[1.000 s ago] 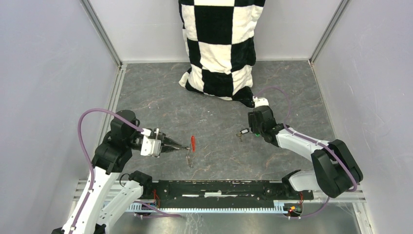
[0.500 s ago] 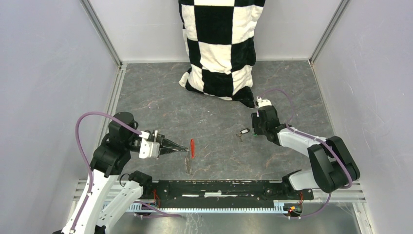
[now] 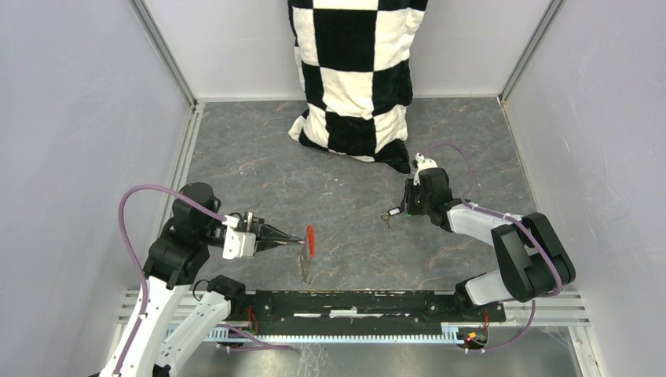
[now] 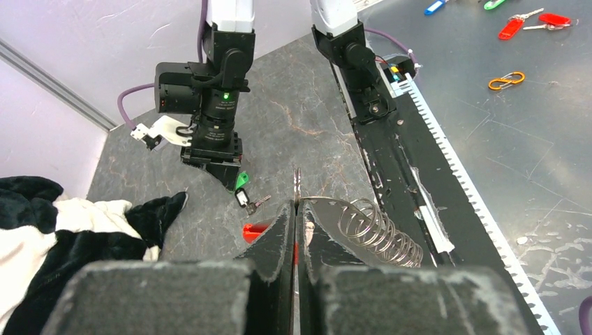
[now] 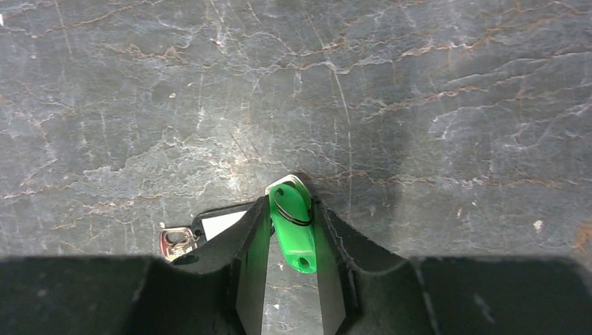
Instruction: Put the keys on the keyring
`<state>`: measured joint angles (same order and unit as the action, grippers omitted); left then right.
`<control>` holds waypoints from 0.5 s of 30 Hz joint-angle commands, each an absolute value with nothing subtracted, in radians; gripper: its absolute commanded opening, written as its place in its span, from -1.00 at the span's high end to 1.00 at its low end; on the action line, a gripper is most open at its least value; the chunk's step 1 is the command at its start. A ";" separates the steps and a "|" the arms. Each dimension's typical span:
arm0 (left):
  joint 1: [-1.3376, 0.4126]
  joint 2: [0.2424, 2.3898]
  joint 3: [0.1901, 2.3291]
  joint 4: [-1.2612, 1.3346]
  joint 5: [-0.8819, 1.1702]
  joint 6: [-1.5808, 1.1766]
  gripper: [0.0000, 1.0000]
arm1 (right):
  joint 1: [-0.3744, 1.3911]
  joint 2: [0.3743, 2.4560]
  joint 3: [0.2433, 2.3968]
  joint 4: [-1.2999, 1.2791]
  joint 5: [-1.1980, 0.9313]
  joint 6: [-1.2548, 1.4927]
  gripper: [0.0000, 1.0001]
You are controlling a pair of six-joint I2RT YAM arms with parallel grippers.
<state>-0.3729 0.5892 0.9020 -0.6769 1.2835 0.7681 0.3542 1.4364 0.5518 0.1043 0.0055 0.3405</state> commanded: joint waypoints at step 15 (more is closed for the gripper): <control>-0.375 0.570 0.923 -0.663 1.271 0.807 0.96 | 0.352 1.488 0.663 0.139 -0.072 0.337 0.50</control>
